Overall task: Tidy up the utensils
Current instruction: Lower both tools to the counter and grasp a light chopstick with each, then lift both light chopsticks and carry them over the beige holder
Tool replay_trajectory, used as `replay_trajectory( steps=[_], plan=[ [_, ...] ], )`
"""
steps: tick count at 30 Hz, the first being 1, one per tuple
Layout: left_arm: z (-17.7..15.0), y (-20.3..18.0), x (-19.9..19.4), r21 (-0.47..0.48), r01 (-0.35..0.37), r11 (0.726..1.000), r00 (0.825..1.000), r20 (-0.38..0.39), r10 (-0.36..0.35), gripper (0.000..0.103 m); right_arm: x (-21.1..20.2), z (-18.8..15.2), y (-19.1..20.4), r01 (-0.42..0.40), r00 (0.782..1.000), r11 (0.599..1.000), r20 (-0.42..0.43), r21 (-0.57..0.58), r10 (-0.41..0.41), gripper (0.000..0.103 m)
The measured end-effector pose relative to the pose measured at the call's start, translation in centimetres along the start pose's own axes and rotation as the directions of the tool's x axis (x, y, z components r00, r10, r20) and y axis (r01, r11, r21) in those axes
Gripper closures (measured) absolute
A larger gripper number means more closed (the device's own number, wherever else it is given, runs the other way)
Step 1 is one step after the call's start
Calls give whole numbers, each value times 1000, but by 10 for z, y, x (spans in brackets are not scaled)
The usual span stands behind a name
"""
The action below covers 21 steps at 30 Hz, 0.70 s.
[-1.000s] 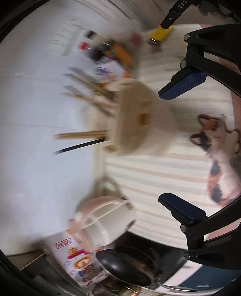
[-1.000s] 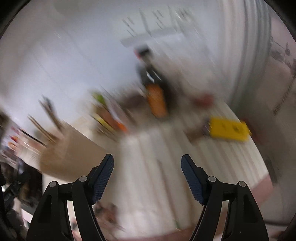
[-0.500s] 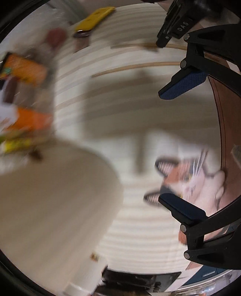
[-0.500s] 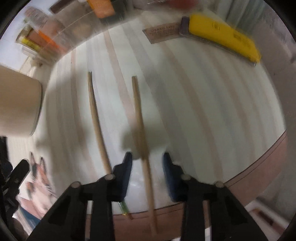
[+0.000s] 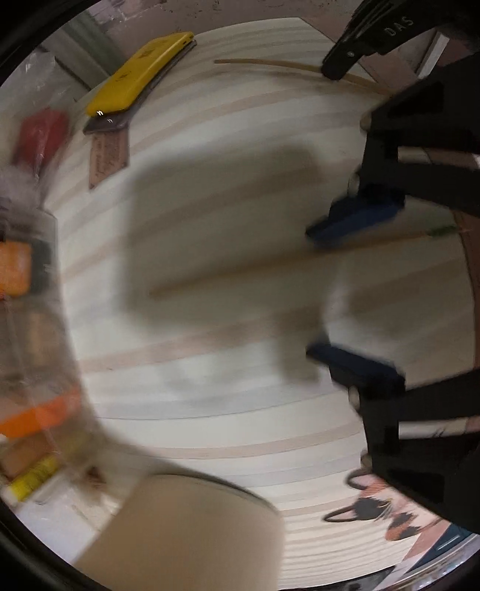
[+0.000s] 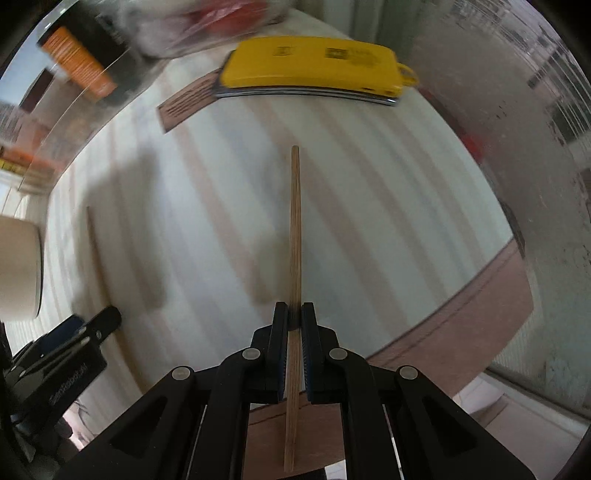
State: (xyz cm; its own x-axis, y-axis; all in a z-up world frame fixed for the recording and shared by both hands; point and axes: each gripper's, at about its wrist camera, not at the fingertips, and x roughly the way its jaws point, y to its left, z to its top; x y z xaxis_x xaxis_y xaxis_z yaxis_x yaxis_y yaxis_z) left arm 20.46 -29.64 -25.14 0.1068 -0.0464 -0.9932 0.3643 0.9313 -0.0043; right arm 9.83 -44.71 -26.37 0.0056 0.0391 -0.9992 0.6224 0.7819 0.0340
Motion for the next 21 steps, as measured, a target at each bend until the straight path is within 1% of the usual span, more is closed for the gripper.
replay_trajectory(
  steps=[1,2,3,5,8,9,10,11,13,16,21],
  plan=[
    [1,-4,-1,12,4,1000,1000,6,-4,85,-1,0,-6,-2,1000,1000,-1,12,2,96],
    [2,-8,-2,29,0,1000,1000,9,0,96,-1,1,-10,-1,1000,1000,-2,17,1,96],
    [3,-12,-2,51,-19,999,1000,11,18,97,-1,1,-13,-1,1000,1000,-2,21,1,96],
    [2,-15,-3,67,-27,997,1000,17,26,99,-2,2,-16,-4,1000,1000,-4,24,4,96],
    [-7,-9,-6,59,-21,998,1000,13,20,99,-6,0,-12,-13,1000,1000,0,16,13,96],
    [-11,-4,-9,51,-16,999,1000,15,15,99,-11,-4,-3,-20,1000,1000,1,8,20,96],
    [-15,5,-12,44,-14,999,1000,15,13,99,-14,-7,3,-34,999,999,1,-5,34,96],
    [-27,17,-15,37,-13,999,1000,17,12,99,-17,-6,17,-42,999,999,1,-15,42,96],
    [-39,35,-23,15,-8,1000,1000,19,8,99,-24,-13,34,-67,998,997,-1,-47,67,96],
    [-59,68,-33,-23,-19,1000,1000,22,19,99,-30,-24,65,-111,994,988,-18,-106,110,96],
    [-92,134,-40,-136,-38,990,999,2,38,99,-28,-45,132,-162,986,959,-76,-233,148,96]
  ],
)
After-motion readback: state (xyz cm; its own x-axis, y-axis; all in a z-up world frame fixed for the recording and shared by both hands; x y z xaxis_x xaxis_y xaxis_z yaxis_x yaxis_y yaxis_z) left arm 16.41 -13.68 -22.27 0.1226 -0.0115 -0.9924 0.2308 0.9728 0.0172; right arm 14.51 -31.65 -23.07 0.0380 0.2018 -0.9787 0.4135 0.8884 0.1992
